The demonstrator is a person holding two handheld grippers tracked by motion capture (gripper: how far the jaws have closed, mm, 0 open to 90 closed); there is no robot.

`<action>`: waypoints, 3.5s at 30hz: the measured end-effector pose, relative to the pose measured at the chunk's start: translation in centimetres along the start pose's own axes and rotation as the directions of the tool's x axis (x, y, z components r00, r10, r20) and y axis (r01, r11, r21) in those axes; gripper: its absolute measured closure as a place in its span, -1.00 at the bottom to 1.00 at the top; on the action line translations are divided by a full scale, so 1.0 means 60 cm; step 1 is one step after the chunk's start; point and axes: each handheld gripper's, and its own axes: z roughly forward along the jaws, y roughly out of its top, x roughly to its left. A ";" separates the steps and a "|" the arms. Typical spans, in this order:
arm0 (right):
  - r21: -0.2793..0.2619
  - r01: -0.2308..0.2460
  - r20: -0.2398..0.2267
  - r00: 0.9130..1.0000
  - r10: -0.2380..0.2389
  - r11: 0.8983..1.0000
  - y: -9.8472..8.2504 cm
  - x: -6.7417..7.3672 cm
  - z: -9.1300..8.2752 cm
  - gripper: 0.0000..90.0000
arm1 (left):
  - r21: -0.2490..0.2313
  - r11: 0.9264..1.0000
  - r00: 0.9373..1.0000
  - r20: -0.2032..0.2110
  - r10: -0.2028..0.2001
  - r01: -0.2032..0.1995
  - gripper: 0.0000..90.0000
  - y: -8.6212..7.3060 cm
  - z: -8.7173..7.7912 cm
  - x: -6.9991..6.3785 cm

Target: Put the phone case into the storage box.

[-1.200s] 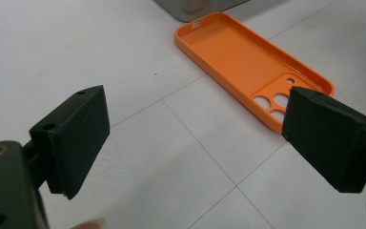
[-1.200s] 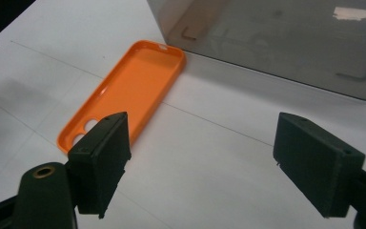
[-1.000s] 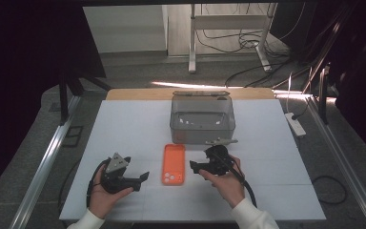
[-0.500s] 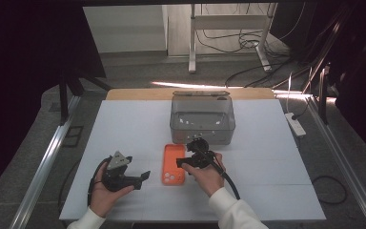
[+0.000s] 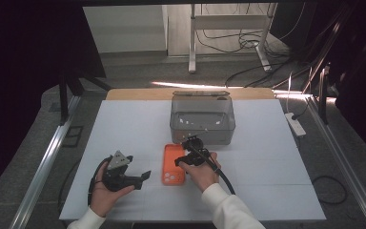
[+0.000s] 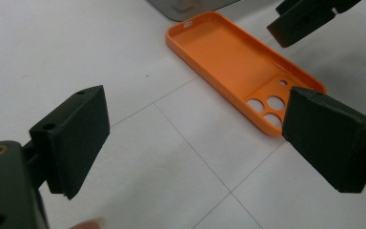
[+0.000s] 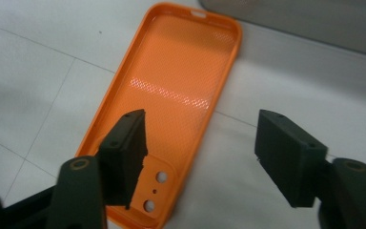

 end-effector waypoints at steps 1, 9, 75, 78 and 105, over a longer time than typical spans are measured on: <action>0.011 0.002 -0.001 1.000 -0.002 1.000 0.001 0.001 0.004 -0.05 | 0.001 1.000 1.000 0.001 0.001 -0.001 -0.79 0.000 0.000 0.000; 0.048 0.023 0.069 0.997 -0.027 0.999 0.002 0.004 0.025 0.34 | -0.017 1.000 1.000 -0.005 0.001 -0.001 -0.78 0.002 -0.002 0.000; -0.118 0.132 -0.181 0.972 -0.152 0.984 -0.020 -0.067 -0.108 0.99 | -0.033 0.999 0.999 -0.031 -0.022 0.021 -0.78 0.000 -0.011 0.006; -0.134 0.171 -0.193 0.961 -0.196 0.976 -0.028 -0.089 -0.120 0.99 | -0.021 0.999 0.999 -0.021 -0.035 0.035 -0.78 0.003 -0.008 0.005; -0.194 0.360 -0.190 0.899 -0.395 0.913 -0.068 -0.178 -0.156 0.99 | 0.012 0.995 0.982 0.156 -0.103 0.103 -0.77 0.070 0.003 -0.014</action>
